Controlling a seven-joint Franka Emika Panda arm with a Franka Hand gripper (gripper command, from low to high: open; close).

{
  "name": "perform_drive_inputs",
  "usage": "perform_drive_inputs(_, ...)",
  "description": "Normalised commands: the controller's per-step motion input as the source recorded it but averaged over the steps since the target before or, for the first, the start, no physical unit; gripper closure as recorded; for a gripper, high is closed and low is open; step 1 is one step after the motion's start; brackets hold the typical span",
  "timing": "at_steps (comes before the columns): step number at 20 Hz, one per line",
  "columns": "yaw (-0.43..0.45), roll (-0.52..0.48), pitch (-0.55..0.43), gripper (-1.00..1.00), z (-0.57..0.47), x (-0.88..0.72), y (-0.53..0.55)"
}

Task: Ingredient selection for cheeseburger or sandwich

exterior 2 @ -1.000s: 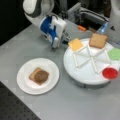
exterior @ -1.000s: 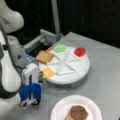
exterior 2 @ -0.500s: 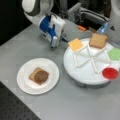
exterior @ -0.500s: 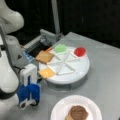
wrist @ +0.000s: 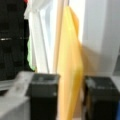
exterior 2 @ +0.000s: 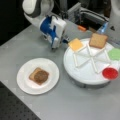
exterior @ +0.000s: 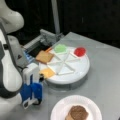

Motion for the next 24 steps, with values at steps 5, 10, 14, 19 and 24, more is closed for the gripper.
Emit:
perform_drive_inputs(5, 0.123, 0.097, -0.078, -1.00, -0.11, 0.16, -0.12)
perform_drive_inputs(10, 0.129, 0.087, -0.078, -1.00, -0.12, 0.13, -0.15)
perform_drive_inputs(14, 0.118, 0.076, -0.088, -1.00, -0.13, 0.09, -0.11)
perform_drive_inputs(19, 0.105, 0.071, -0.088, -1.00, -0.14, 0.01, -0.08)
perform_drive_inputs(24, 0.079, 0.092, -0.084, -1.00, -0.14, -0.09, -0.07)
